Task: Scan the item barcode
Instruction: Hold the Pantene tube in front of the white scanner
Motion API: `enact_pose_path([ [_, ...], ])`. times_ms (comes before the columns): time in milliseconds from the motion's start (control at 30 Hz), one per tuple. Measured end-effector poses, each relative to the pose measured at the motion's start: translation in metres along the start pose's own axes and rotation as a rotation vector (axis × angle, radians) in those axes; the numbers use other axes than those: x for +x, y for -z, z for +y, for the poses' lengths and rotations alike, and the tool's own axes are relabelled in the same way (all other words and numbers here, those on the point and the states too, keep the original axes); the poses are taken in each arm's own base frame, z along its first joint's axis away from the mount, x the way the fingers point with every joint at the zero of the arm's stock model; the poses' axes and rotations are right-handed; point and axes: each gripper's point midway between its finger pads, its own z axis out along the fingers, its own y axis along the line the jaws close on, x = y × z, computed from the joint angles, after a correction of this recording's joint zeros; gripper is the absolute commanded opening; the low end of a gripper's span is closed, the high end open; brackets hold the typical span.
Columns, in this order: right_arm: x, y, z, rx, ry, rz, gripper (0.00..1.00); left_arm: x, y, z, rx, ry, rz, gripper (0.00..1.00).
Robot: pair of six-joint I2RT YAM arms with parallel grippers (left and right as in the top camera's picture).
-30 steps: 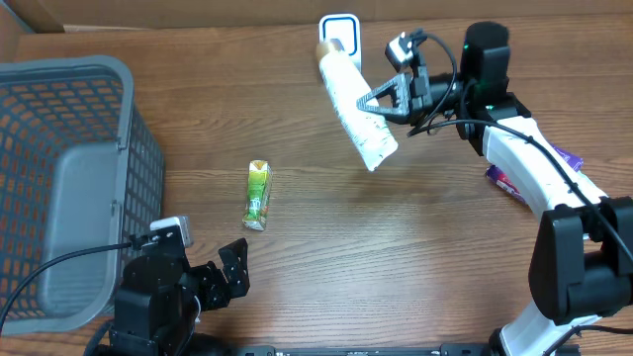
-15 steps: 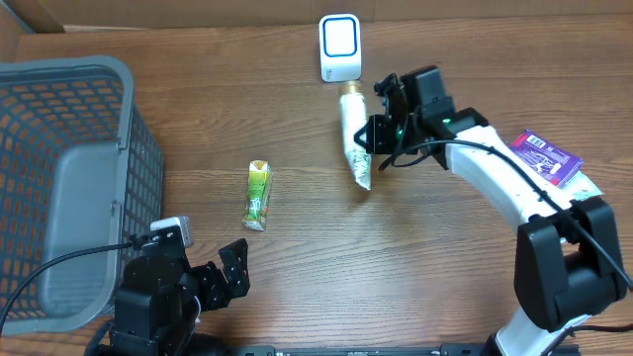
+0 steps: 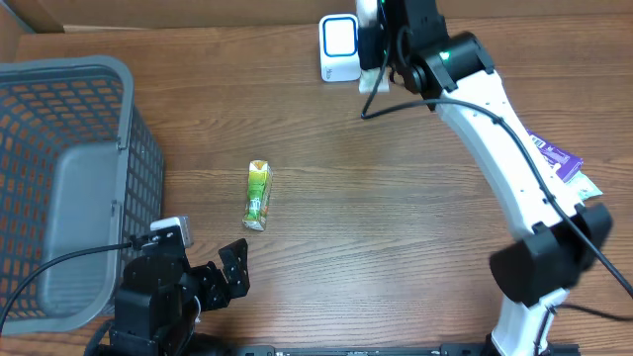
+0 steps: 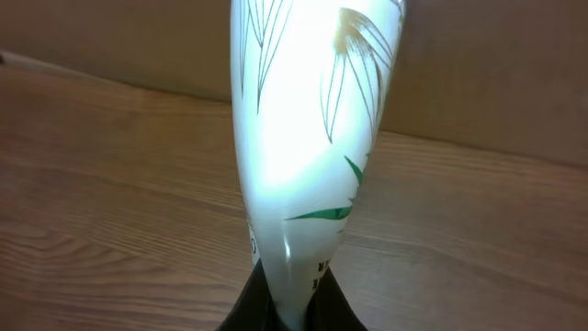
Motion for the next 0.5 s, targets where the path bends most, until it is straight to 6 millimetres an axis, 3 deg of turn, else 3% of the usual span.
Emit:
enact_pose_path([
  [67,-0.002,-0.02,0.001,0.008,0.03,-0.006,0.03,0.0,0.0,0.0,0.0,0.0,0.001,1.0],
  [133,0.026,-0.067,0.003,0.034,0.087,0.061,0.03,0.0,0.0,0.0,0.0,0.0,0.001,1.0],
  [233,0.067,-0.11,0.004,0.075,0.154,0.152,0.03,0.0,0.0,0.0,0.0,-0.001,0.001,1.0],
  [367,0.103,-0.14,0.011,0.087,0.225,0.22,0.03,0.0,0.0,0.0,-0.001,0.0,0.001,0.99],
  [500,0.106,-0.153,0.016,0.096,0.26,0.201,0.03,0.0,0.0,0.0,0.0,0.0,0.001,1.0],
])
